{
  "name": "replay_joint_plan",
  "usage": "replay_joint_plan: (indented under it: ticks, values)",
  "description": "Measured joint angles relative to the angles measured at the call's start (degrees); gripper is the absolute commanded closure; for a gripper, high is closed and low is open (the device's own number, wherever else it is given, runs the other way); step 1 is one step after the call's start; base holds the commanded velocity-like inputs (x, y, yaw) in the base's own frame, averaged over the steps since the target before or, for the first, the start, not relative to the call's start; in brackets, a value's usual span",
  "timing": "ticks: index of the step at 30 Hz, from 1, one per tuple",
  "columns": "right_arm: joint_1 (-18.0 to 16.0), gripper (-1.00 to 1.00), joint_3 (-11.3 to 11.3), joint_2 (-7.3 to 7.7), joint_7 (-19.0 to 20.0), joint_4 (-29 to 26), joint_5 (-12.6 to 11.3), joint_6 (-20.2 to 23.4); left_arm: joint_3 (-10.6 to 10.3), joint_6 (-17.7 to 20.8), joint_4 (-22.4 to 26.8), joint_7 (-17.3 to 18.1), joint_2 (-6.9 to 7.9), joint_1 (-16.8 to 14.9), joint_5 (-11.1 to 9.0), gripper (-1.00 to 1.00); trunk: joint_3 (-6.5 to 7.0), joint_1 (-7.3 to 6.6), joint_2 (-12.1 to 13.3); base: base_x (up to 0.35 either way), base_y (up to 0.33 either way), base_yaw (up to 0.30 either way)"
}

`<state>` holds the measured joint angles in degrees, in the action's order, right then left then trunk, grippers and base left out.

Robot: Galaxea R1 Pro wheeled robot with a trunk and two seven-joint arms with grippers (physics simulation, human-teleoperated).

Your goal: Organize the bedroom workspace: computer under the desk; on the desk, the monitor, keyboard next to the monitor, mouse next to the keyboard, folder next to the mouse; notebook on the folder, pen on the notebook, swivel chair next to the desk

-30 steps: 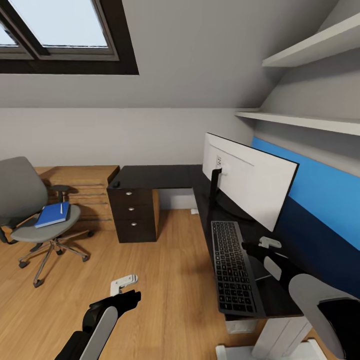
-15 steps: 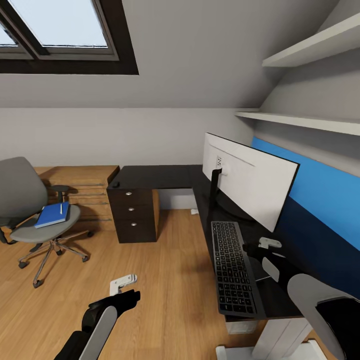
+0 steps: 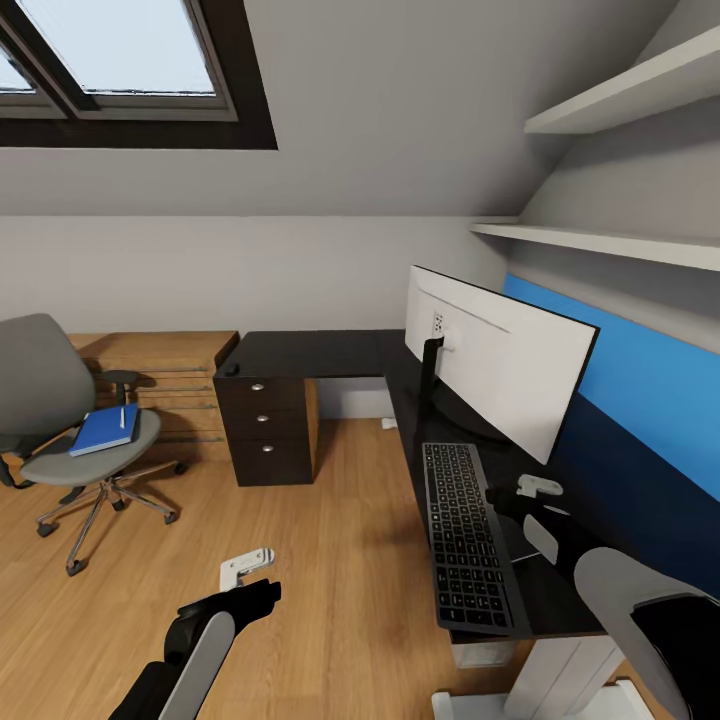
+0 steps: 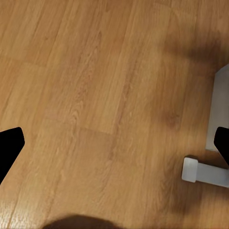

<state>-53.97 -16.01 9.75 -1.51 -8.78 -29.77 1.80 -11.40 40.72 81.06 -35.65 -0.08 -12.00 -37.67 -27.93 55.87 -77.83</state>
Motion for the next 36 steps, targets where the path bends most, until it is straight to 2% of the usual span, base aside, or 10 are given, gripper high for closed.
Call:
replay_joint_plan:
  ticks: [2, 16, 19, 25, 36]
  values:
    - [0.0, -1.00, 0.0, 0.00, 0.0, 0.0, 0.0, 0.0, 0.0, 0.0, 0.0, 0.0, 0.00, 0.0, 0.0, -1.00, 0.00, 0.00, 0.0, 0.000, 0.000, 0.000]
    - [0.0, -1.00, 0.0, -0.03, 0.0, 0.1, 0.0, 0.0, 0.0, 0.0, 0.0, -0.1, -0.01, 0.0, 0.0, -1.00, -2.51, 3.07, -5.6, 0.000, 0.000, 0.000]
    - [0.0, -1.00, 0.0, -0.02, -0.1, 0.1, 0.0, 0.0, 0.0, 0.0, 0.0, 0.0, -0.01, 0.0, 0.0, -1.00, -2.51, 3.08, -5.6, 0.000, 0.000, 0.000]
    - [0.0, -1.00, 0.4, -0.01, -0.1, -0.9, 0.3, 0.0, 0.0, 0.0, 0.0, -0.1, -0.01, 0.0, 0.1, -1.00, -3.57, 4.38, -8.0, 0.000, 0.000, 0.000]
    - [-0.1, -1.00, 0.3, 0.03, 0.0, -0.9, 0.2, 0.0, 0.1, 0.0, 0.0, 0.2, 0.29, 0.0, -0.1, -1.00, -3.58, 4.39, -8.0, -0.006, 0.000, 0.000]
